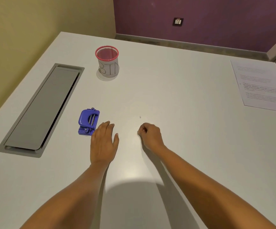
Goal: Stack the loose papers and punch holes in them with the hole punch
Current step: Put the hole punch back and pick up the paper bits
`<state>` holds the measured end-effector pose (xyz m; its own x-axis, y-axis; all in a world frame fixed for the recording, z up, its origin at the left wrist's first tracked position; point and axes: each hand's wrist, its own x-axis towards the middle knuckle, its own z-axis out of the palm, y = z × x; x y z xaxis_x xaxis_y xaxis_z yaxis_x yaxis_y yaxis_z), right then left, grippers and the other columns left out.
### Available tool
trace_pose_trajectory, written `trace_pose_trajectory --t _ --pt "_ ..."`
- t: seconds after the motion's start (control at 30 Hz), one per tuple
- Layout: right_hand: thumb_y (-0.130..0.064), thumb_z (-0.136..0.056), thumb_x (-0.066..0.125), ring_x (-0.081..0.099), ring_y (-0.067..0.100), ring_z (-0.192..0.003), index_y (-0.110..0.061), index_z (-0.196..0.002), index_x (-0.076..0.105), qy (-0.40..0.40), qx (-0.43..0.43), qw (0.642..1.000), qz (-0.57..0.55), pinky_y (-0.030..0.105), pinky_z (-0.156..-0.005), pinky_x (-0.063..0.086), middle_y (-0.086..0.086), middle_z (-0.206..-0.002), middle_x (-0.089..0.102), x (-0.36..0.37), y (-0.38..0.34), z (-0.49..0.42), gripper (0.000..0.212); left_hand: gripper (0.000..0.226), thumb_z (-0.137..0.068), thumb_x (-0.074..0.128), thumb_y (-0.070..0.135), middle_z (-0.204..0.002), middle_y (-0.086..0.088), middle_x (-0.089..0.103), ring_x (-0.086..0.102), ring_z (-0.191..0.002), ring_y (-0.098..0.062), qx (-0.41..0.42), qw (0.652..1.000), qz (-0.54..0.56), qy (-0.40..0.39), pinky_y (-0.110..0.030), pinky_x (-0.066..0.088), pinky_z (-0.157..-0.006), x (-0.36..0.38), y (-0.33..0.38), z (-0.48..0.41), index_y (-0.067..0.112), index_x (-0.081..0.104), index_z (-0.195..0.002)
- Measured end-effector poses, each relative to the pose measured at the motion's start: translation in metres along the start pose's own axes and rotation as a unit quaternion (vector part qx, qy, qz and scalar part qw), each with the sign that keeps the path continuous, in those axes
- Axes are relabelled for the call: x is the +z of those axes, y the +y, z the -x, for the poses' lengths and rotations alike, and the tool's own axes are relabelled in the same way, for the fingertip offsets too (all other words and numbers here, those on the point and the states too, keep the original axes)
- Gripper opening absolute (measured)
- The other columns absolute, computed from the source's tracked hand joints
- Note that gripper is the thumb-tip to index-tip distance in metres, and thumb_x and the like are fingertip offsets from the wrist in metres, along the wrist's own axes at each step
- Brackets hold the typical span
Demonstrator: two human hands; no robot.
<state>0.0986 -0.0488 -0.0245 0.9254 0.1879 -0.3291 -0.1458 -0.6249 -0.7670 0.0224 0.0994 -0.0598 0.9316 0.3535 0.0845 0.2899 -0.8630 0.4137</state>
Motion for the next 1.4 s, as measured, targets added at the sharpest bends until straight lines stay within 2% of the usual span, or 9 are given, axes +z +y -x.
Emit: trace_pose_trajectory --t 0.27,0.57,0.67,1.0,1.13,1.3,1.33,1.37,1.4 --pt "0.004 -0.079 0.058 0.061 0.025 -0.087 -0.017 -0.069 0.052 0.009 0.093 0.99 -0.108 0.029 -0.072 0.049 0.008 -0.088 0.062 -0.02 -0.008 -0.041 0.024 0.037 -0.09 0.049 0.022 -0.135 -0.008 0.051 0.044 -0.129 -0.026 -0.002 1.0 0.002 -0.002 -0.042 0.035 -0.107 0.001 0.0 0.0 0.009 0.052 -0.125" --pt "0.002 -0.074 0.071 0.046 0.006 -0.052 0.003 -0.086 0.067 0.064 0.038 0.995 -0.069 0.008 -0.055 0.041 -0.005 -0.056 0.047 -0.008 -0.013 -0.05 0.013 0.037 -0.091 0.048 0.023 -0.136 -0.007 0.05 0.043 -0.129 -0.025 -0.006 1.0 -0.004 -0.002 -0.041 0.033 -0.107 0.003 -0.001 -0.001 0.01 0.052 -0.125" --pt "0.007 -0.074 0.068 0.053 0.015 -0.06 0.006 -0.08 0.066 0.073 0.029 0.995 -0.058 0.025 -0.074 0.053 -0.004 -0.056 0.049 -0.006 -0.013 -0.05 0.006 0.036 -0.09 0.049 0.023 -0.135 -0.007 0.051 0.045 -0.127 -0.025 -0.002 1.0 -0.009 0.001 -0.041 0.034 -0.106 0.003 -0.001 0.0 0.01 0.052 -0.124" --pt "0.013 -0.079 0.047 0.065 0.032 -0.091 0.013 -0.079 0.062 0.066 0.027 0.997 0.001 0.036 -0.08 0.052 0.02 -0.093 0.069 0.0 -0.019 -0.053 0.015 0.036 -0.09 0.049 0.023 -0.134 -0.008 0.052 0.046 -0.126 -0.026 0.0 1.0 -0.01 0.004 -0.041 0.035 -0.105 0.003 -0.001 -0.001 0.01 0.053 -0.124" --pt "0.013 -0.082 0.037 0.056 0.042 -0.096 -0.005 -0.074 0.052 0.033 0.03 0.999 0.018 0.021 -0.068 0.045 0.025 -0.103 0.06 0.002 -0.025 -0.05 0.025 0.035 -0.089 0.051 0.022 -0.132 -0.009 0.054 0.048 -0.124 -0.027 0.001 1.0 -0.014 0.005 -0.042 0.037 -0.103 0.002 0.0 -0.001 0.009 0.054 -0.122" --pt "0.009 -0.084 0.045 0.058 0.033 -0.115 -0.016 -0.059 0.036 -0.031 0.094 0.995 0.027 0.045 -0.102 0.039 0.029 -0.124 0.057 -0.011 -0.028 -0.061 0.036 0.031 -0.086 0.055 0.017 -0.122 -0.015 0.057 0.053 -0.114 -0.032 -0.002 1.0 0.0 0.009 -0.043 0.045 -0.096 0.003 0.004 -0.008 0.004 0.056 -0.114" --pt "0.005 -0.085 0.048 0.061 0.027 -0.107 -0.015 -0.065 0.043 -0.042 0.111 0.993 0.018 0.024 -0.081 0.017 0.029 -0.122 0.059 -0.016 -0.028 -0.064 0.029 0.03 -0.086 0.055 0.016 -0.121 -0.015 0.056 0.053 -0.114 -0.033 -0.003 1.0 0.005 0.007 -0.044 0.045 -0.096 0.004 0.005 -0.011 0.003 0.056 -0.114" --pt "0.0 -0.087 0.051 0.06 0.023 -0.093 -0.012 -0.073 0.049 -0.05 0.128 0.991 -0.001 0.027 -0.072 0.042 0.027 -0.111 0.062 -0.021 -0.029 -0.067 0.018 0.031 -0.086 0.055 0.016 -0.123 -0.016 0.055 0.052 -0.115 -0.033 -0.003 1.0 0.009 0.004 -0.044 0.044 -0.097 0.005 0.006 -0.015 0.003 0.056 -0.114" --pt "-0.004 -0.088 0.052 0.055 0.021 -0.083 -0.011 -0.079 0.052 -0.057 0.142 0.988 -0.023 0.027 -0.07 0.04 0.021 -0.097 0.061 -0.025 -0.031 -0.07 0.011 0.031 -0.087 0.054 0.016 -0.125 -0.016 0.054 0.05 -0.117 -0.033 -0.003 1.0 0.013 0.001 -0.043 0.042 -0.098 0.006 0.007 -0.019 0.004 0.055 -0.116"
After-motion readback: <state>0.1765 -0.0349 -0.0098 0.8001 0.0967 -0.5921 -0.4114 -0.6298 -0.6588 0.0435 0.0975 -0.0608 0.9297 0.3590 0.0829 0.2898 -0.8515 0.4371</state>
